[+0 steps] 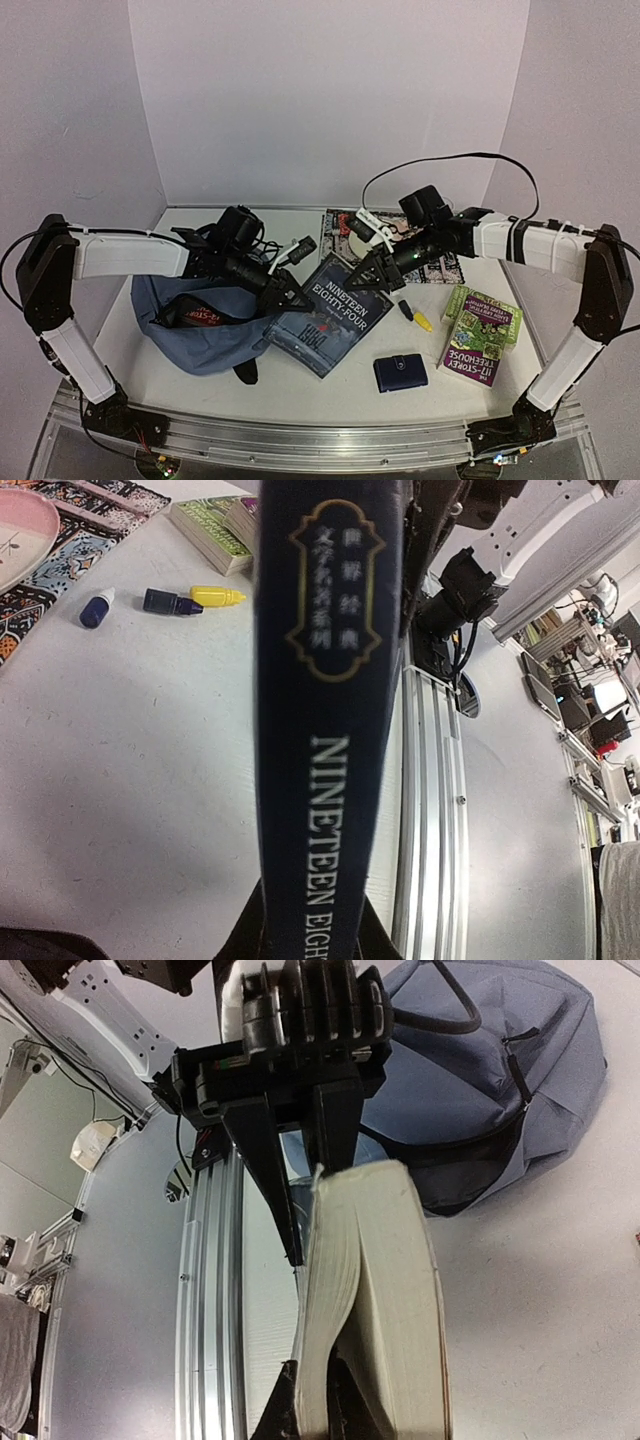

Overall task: Pack the student bag
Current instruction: Pass from the right arm to the left, then pass from the left arm to the right

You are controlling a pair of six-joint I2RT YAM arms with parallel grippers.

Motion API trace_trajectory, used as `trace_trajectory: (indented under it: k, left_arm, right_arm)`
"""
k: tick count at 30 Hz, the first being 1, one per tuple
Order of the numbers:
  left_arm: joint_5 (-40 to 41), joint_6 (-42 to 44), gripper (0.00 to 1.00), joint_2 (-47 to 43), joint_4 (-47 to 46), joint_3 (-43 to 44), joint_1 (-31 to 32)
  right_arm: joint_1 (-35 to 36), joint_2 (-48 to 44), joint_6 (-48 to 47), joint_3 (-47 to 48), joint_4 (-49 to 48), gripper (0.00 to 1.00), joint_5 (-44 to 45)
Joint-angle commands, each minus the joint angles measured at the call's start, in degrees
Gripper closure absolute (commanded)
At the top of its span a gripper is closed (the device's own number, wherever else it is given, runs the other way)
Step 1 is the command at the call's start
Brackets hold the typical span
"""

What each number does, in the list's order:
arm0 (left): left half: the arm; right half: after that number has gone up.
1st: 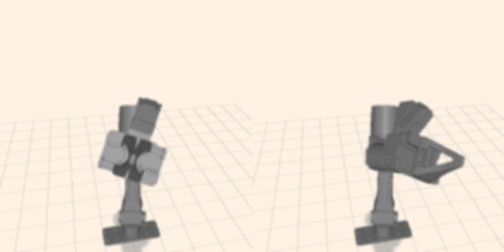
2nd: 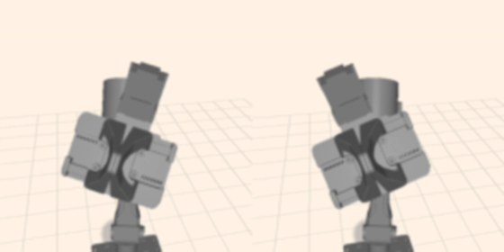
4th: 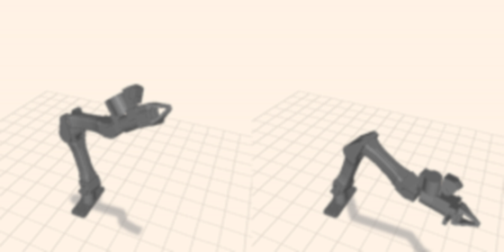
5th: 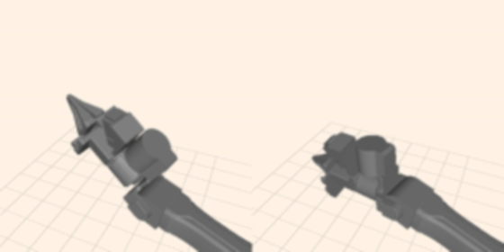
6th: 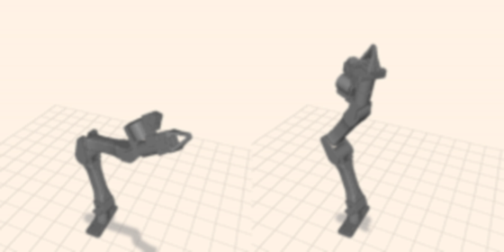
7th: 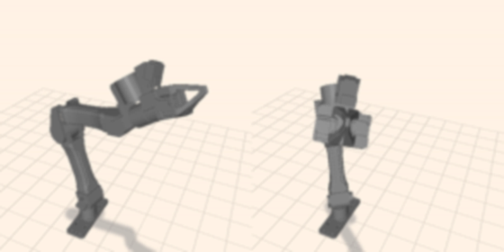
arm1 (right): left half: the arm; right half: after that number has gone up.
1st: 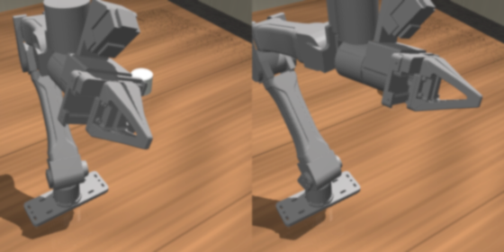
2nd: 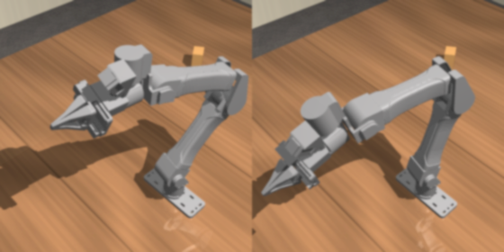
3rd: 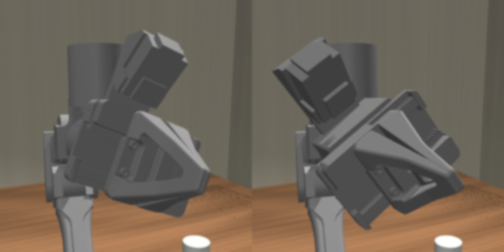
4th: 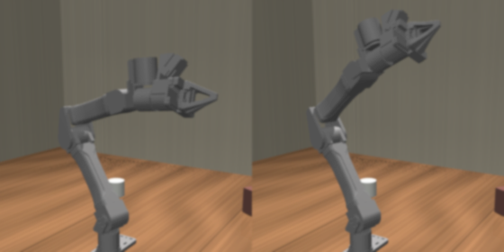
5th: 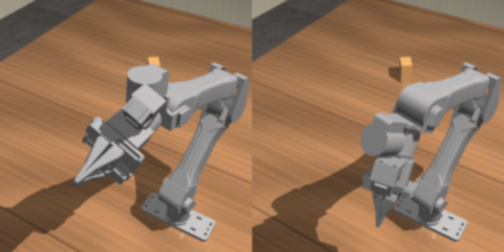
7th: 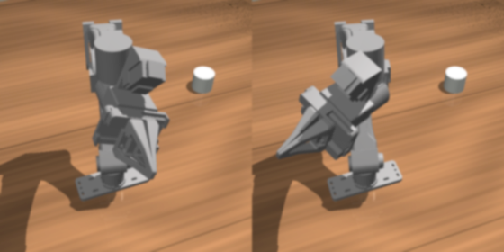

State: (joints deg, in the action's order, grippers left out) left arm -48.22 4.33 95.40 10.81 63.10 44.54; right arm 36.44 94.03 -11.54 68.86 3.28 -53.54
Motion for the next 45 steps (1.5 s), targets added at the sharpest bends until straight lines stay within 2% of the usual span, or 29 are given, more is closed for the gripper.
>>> trace_trajectory:
  k: [1,2,7,10,17,24,28,34,38,40,42,43,45]
  left_arm:
    - [-0.7,2.4,1.0,-3.8,2.8,3.7,0.3]
    - [0.1,2.9,1.0,-4.5,3.8,4.0,0.3]
    - [4.9,6.4,1.0,-8.1,8.5,5.8,0.3]
    - [6.2,8.2,1.0,-9.9,10.9,6.8,0.3]
    - [5.3,12.1,1.0,-11.1,16.3,10.1,0.5]
    - [3.7,14.2,1.0,-11.2,19.3,10.8,0.6]
    - [2.1,15.0,1.0,-11.2,20.2,11.0,0.6]
    - [0.6,15.9,1.0,-11.6,21.4,11.5,0.6]
    - [0.6,16.2,1.0,-12.2,22.0,11.7,0.6]
    - [1.3,16.3,1.0,-12.6,22.1,11.5,0.6]
    - [3.4,16.0,0.99,-13.0,22.2,11.2,0.6]
    - [4.9,15.8,0.98,-13.3,22.3,11.1,0.6]
    - [9.0,15.6,0.86,-14.0,22.5,10.7,0.6]
  right_arm:
    - [0.0,-5.7,-2.6,3.0,-2.8,0.9,-0.5]
    - [0.0,-6.2,-3.1,3.2,-2.6,0.87,0.3]
    - [0.0,-10.2,-8.3,2.6,-1.0,0.53,4.8]
    - [0.0,-12.0,-11.3,2.0,-0.4,0.4,5.8]
    - [3.0,-8.4,-14.5,4.9,3.2,0.24,5.7]
    - [4.0,-3.9,-15.3,8.8,5.6,0.21,6.6]
    - [5.1,-0.3,-16.8,11.7,9.1,0.25,5.5]
    - [6.4,4.5,-18.1,15.0,13.8,0.39,2.4]
    - [6.7,6.1,-19.4,16.9,17.2,0.56,1.2]
    - [6.7,6.8,-20.0,17.9,18.9,0.73,0.9]
    - [6.7,7.0,-20.3,18.3,19.9,0.93,1.1]
    - [6.7,7.0,-20.4,18.4,20.0,0.99,1.4]
    - [6.6,6.5,-20.3,18.2,20.1,1.0,1.7]
